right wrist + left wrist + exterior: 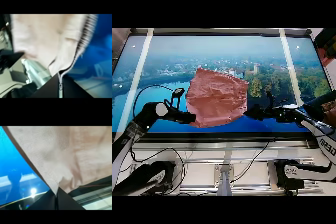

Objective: Fold the clothes and pants, and hang the long-sleeved shirts on hangers.

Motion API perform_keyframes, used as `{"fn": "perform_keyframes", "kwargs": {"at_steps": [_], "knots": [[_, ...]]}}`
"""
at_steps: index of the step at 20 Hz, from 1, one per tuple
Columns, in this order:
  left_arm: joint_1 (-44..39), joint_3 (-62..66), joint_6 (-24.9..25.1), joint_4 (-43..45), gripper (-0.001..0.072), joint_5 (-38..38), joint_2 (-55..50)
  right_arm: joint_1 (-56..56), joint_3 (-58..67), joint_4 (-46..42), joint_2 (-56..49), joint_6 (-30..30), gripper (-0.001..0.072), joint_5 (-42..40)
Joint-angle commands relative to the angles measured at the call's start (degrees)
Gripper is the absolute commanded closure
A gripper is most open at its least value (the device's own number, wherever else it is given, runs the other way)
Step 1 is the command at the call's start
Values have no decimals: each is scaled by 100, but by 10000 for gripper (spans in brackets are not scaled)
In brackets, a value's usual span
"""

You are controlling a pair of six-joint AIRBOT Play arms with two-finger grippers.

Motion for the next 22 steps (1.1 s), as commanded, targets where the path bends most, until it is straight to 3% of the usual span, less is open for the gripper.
{"fn": "perform_keyframes", "kwargs": {"at_steps": [1,5,8,11,14,17,18,21,22], "knots": [[0,162,155,-581,701,4,291,-2,28,439,723,-461,694,404],[0,916,243,-708,701,70,1333,0,737,586,2236,-308,694,745],[0,1519,243,-704,701,549,2354,0,1633,542,3171,35,694,745],[0,1711,264,-702,701,1314,3510,0,2555,522,3777,350,693,901],[0,1714,258,-837,703,1377,4559,0,3268,522,4293,457,693,988],[2,1716,203,-1405,705,1416,5287,0,3442,433,4712,1102,693,990],[7,1716,-33,-1375,706,1333,5396,0,3440,205,4830,1438,693,968],[103,1711,-1644,-245,707,664,5125,0,3246,-706,4905,2682,694,662],[131,1711,-1860,-35,707,382,4861,28,3023,-782,4898,2868,694,562]]}}
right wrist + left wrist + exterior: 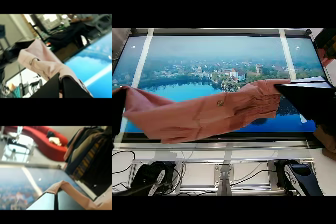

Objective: Fold the clothes and pants, and hang the long-sleeved shirts on hangers.

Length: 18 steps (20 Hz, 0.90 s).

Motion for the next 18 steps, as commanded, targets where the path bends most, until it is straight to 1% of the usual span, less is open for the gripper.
{"fn": "perform_keyframes", "kwargs": {"at_steps": [1,2,4,5,6,7,8,9,11,13,14,16,18], "knots": [[72,7,-1095,682,706,-789,-529,149,-527,-695,90,1071,694,-457],[66,7,-1093,570,705,-887,-957,341,-876,-835,39,1163,693,-710],[66,4,-1056,273,704,-905,-1860,846,-1639,-1091,-149,1355,693,-1545],[63,4,-822,68,704,-850,-2413,1104,-1952,-1097,-295,1410,693,-2131],[55,4,-433,-129,703,-704,-2935,1401,-2221,-1099,-507,1408,693,-2935],[-4,7,-94,-352,703,-431,-3495,1624,-2361,-1102,-721,1408,693,-3650],[-79,7,109,-503,703,-42,-4022,1803,-2409,-1102,-981,1410,693,-4293],[-164,7,155,-588,703,350,-4476,1941,-2391,-1086,-1296,1414,693,-4883],[-304,7,155,-772,703,1019,-5246,2026,-2389,-1034,-1867,1421,693,-5779],[-400,7,155,-1110,703,1322,-5696,1982,-2389,-1038,-2380,1421,693,-6234],[-442,7,155,-1191,703,1360,-5805,1908,-2389,-1036,-2586,1421,693,-6242],[-503,7,157,-1187,703,1276,-5823,1626,-2389,-1038,-2881,1421,693,-5925],[-511,9,162,-1158,704,807,-5751,1156,-2387,-1117,-2964,1416,693,-5193]]}}
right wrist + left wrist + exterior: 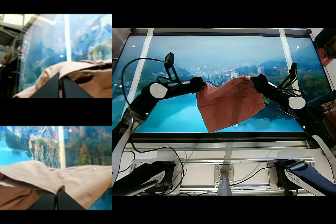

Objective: Fold the clothes and pants, and hang the long-sleeved shirts on hangers.

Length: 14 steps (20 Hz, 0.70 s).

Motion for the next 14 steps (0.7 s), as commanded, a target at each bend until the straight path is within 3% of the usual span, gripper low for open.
{"fn": "perform_keyframes", "kwargs": {"at_steps": [1,7,11,14], "knots": [[-37,7,44,24,703,-566,-131,-662,4,-243,-308,4,693,800],[-197,0,42,245,703,-2898,-175,-2114,157,-2004,-310,-11,693,3995],[-256,-2,39,286,703,-3600,-249,-2085,153,-3106,-310,-9,692,4833],[-337,-98,39,334,703,-3670,-461,-2085,122,-3241,-315,-9,693,5066]]}}
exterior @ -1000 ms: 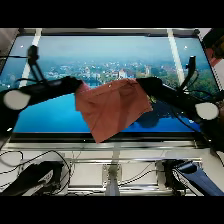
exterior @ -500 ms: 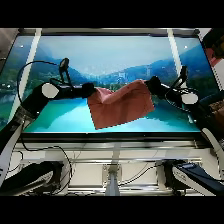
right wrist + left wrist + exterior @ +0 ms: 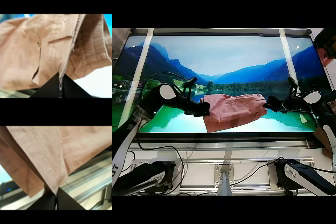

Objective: Fold the clothes and pants, and hang the long-sleeved shirts on hangers.

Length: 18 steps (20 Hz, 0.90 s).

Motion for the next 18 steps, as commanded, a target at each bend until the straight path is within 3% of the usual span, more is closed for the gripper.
{"fn": "perform_keyframes", "kwargs": {"at_steps": [1,3,8,9,10,11,12,13,18], "knots": [[-92,-111,-9,96,703,-393,-219,-48,-28,-505,-7,-2,693,540],[-140,-256,-219,101,703,-396,-350,-50,-26,-605,-35,-2,693,511],[-313,-354,-214,61,701,-411,-560,-48,-26,-673,-52,-7,685,516],[-310,-354,-214,13,689,-411,-557,-50,-22,-673,-52,-7,582,514],[-302,-354,-212,-17,639,-409,-557,-50,-20,-673,-52,-9,315,514],[-302,-354,-210,-15,505,-411,-557,-50,-20,-675,-52,-22,114,509],[-302,-354,-210,-17,317,-409,-557,-50,-20,-675,-52,-122,88,505],[-299,-354,-205,-13,221,-409,-557,-50,-20,-682,-52,-205,88,479],[-31,-354,-81,122,204,-286,-533,-57,-17,-1193,-52,-286,90,-420]]}}
